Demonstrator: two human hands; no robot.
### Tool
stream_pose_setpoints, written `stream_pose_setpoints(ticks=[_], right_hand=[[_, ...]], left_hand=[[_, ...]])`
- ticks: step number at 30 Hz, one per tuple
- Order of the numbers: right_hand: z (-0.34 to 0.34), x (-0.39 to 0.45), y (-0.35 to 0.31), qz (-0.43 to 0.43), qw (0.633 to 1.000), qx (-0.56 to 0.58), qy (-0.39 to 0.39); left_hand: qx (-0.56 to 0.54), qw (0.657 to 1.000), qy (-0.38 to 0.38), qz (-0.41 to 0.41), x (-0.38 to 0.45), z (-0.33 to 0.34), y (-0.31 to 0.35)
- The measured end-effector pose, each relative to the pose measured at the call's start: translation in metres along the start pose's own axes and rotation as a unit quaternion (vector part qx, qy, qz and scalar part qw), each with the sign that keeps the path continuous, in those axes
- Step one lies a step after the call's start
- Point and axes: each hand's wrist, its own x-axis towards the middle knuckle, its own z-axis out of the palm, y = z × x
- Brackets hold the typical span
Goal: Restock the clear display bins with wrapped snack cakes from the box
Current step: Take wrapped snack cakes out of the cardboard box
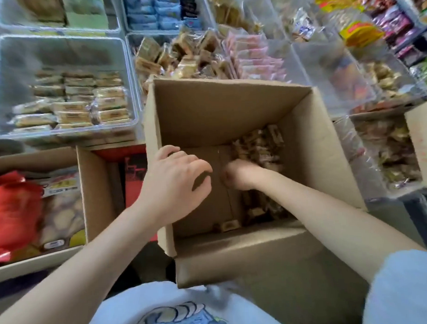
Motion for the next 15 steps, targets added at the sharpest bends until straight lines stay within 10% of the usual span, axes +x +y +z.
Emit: stream_pose_setpoints(ticks=[6, 15], right_hand=[[0.069, 0.059, -0.014, 0.004, 0.943, -0.039, -0.331], [0.092, 0.077, -0.005, 0.057, 0.900, 0.045, -0.429]], left_hand=[[0.006, 1.000, 0.022, -0.020, -0.004, 0.001, -0.002], [0.006, 0.999, 0.043, -0.027, 0.000, 0.003, -0.001]])
